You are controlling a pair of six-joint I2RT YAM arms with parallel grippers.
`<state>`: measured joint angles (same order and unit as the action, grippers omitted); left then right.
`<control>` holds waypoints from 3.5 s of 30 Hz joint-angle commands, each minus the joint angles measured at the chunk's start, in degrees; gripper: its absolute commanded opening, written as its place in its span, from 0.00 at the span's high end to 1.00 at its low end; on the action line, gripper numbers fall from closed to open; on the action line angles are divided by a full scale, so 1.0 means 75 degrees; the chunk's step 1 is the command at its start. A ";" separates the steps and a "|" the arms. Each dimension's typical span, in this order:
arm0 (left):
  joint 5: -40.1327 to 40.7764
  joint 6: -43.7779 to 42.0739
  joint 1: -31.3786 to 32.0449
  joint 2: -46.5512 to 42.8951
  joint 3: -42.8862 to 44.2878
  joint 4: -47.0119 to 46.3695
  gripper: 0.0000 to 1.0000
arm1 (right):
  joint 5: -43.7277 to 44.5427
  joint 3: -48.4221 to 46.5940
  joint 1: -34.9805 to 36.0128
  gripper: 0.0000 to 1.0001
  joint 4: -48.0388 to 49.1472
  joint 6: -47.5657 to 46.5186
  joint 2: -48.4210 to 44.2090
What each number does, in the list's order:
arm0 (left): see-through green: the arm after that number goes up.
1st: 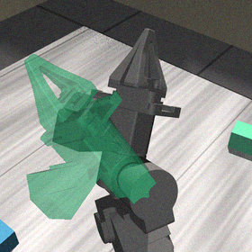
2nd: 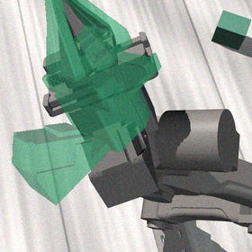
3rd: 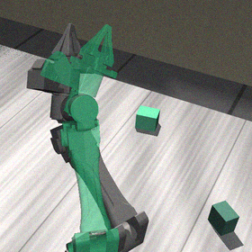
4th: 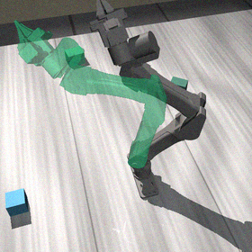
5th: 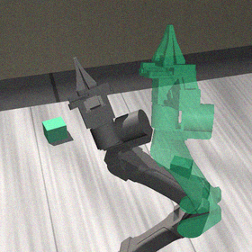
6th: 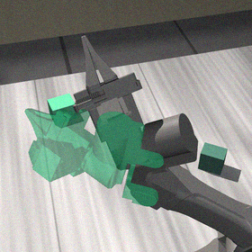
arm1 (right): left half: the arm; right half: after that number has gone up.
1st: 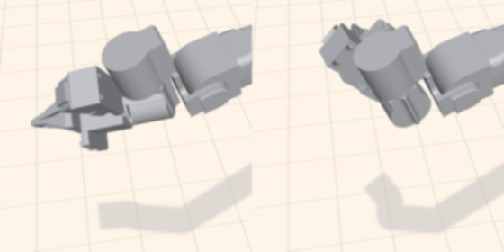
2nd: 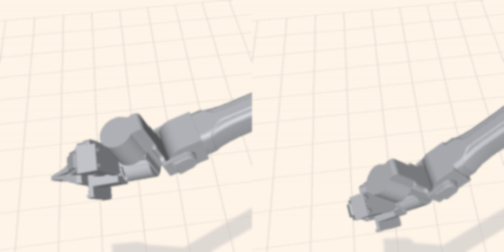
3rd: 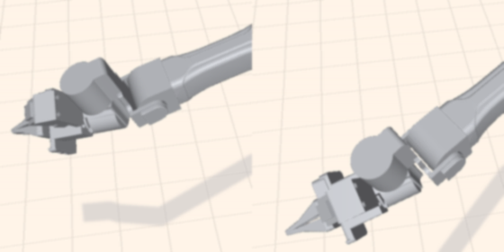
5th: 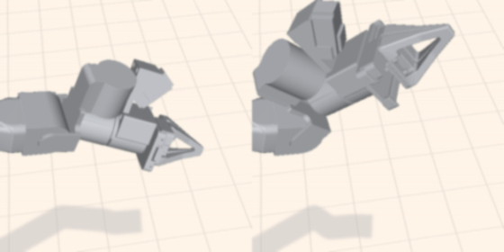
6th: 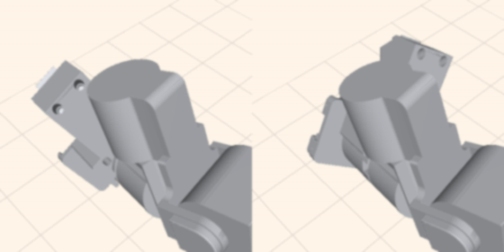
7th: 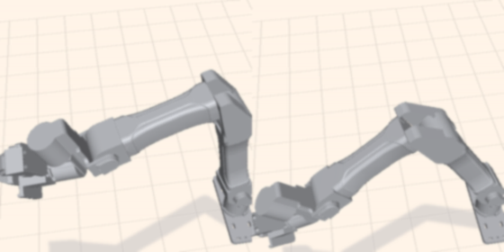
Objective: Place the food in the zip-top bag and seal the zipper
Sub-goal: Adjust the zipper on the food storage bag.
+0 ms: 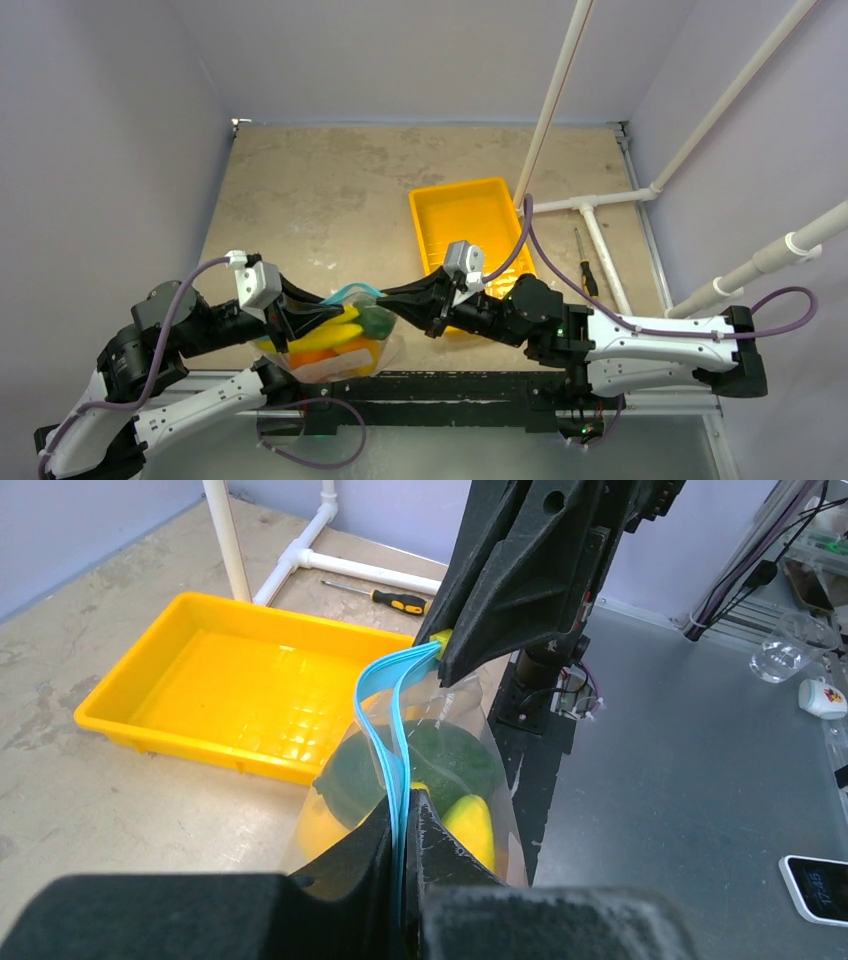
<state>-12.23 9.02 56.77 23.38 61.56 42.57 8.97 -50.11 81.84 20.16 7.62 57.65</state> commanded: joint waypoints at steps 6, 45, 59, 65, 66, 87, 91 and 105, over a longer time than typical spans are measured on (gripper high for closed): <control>-0.0426 0.0108 0.0035 -0.0058 0.0253 -0.0185 1.00 | -0.0907 -0.0778 0.0033 1.00 -0.0950 -0.1614 -0.0268; -0.2686 -0.1129 0.0029 0.0926 -0.0189 -0.0249 0.31 | -0.2185 -0.3746 0.0349 1.00 -0.4870 -0.1852 0.1422; -0.2608 -0.0785 0.0035 0.1195 -0.0541 -0.0404 0.21 | -0.1316 -0.3997 0.0361 1.00 -0.4704 -0.1522 0.1585; -0.1815 -0.0548 0.0029 0.1201 -0.0519 -0.0388 0.21 | -0.0819 -0.4097 0.0359 1.00 -0.4898 -0.1131 0.1613; -0.1692 -0.0511 0.0035 0.1213 -0.0510 -0.0361 0.21 | -0.0714 -0.4119 0.0358 1.00 -0.4919 -0.1093 0.1618; -0.0929 -0.0263 0.0035 0.1114 -0.0532 -0.0401 0.26 | -0.0552 -0.4354 0.0360 1.00 -0.4554 -0.0576 0.1146; -0.1034 -0.0288 0.0028 0.1085 -0.0528 -0.0380 0.33 | -0.0540 -0.4377 0.0361 1.00 -0.4541 -0.0570 0.1083; -0.1042 -0.0354 0.0034 0.1010 -0.0531 -0.0414 1.00 | -0.0488 -0.4270 0.0361 1.00 -0.4449 -0.0543 0.1010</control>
<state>-20.75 6.44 56.77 31.31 57.39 40.29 5.06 -79.15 84.36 -19.64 2.61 67.90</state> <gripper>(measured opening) 0.019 0.038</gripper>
